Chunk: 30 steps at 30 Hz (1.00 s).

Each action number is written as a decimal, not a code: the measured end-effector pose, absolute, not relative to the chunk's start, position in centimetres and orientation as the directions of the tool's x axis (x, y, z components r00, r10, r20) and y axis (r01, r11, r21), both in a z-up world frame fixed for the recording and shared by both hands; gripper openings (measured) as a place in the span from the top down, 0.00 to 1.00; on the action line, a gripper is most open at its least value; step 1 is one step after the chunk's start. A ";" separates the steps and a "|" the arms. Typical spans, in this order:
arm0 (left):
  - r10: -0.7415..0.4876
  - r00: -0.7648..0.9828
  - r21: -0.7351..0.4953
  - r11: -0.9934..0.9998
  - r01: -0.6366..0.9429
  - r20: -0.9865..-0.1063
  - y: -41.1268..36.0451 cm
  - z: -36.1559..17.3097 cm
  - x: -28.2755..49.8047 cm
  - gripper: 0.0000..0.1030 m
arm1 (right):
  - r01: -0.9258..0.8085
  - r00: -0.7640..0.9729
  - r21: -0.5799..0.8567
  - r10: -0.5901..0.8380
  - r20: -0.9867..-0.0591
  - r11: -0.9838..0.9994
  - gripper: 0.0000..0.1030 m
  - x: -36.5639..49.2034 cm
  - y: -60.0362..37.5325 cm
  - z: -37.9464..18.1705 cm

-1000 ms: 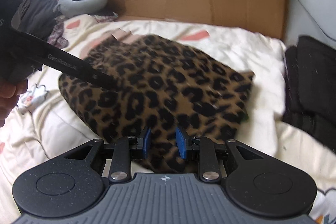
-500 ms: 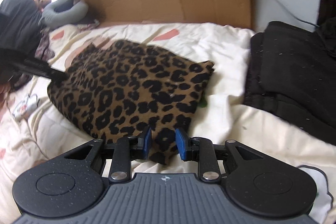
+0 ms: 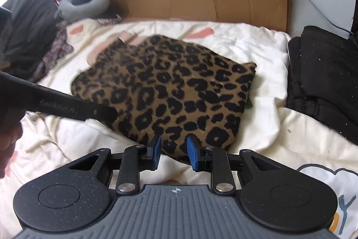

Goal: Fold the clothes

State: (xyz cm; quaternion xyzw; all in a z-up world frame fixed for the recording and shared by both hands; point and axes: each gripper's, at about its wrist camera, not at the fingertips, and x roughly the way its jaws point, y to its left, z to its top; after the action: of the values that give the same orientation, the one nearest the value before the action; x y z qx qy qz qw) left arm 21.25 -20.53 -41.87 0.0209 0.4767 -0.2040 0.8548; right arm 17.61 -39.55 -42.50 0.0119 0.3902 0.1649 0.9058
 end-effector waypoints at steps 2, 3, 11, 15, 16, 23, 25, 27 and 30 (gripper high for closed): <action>-0.327 0.453 -0.151 0.912 0.382 -0.829 -21.1 -42.6 21.2 0.70 | -0.272 0.635 0.149 0.294 -0.715 0.951 0.72 17.8 -39.8 -42.9; -0.327 0.453 -0.151 0.912 0.382 -0.829 -21.2 -42.8 21.2 0.70 | -0.262 0.633 0.150 0.287 -0.719 0.953 0.73 17.9 -39.9 -43.1; -0.294 0.482 -0.132 0.930 0.342 -0.825 -20.0 -42.9 22.3 0.84 | -0.227 0.628 0.125 0.244 -0.739 0.966 0.81 18.1 -40.9 -43.4; -0.280 0.492 -0.146 0.945 0.292 -0.824 -18.1 -42.8 23.2 0.95 | -0.213 0.629 0.131 0.238 -0.740 0.968 0.81 18.0 -41.0 -43.5; -0.276 0.492 -0.144 0.946 0.290 -0.826 -17.8 -42.8 23.3 0.97 | -0.209 0.630 0.133 0.238 -0.740 0.969 0.81 18.0 -41.0 -43.5; -0.161 0.532 -0.084 0.982 0.167 -0.831 -14.9 -41.8 24.4 0.90 | -0.191 0.630 0.143 0.233 -0.741 0.971 0.81 18.0 -41.0 -43.5; -0.134 0.534 -0.068 0.988 0.141 -0.835 -13.8 -41.8 24.9 0.88 | -0.184 0.628 0.151 0.234 -0.742 0.971 0.81 18.0 -41.2 -43.5; -0.106 0.535 -0.053 0.992 0.114 -0.838 -12.8 -41.9 25.3 0.87 | -0.174 0.626 0.170 0.242 -0.741 0.970 0.80 18.0 -41.4 -43.3; -0.080 0.529 -0.045 0.996 0.079 -0.845 -11.6 -42.3 25.9 0.87 | -0.131 0.622 0.233 0.263 -0.738 0.963 0.78 17.8 -42.2 -43.1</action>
State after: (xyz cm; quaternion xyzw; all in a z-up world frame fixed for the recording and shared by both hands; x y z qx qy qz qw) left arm 25.93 -11.64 -42.33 -0.0005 0.4833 -0.0453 0.8743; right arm 17.84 -42.18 -43.07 0.0784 0.4209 0.1100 0.8970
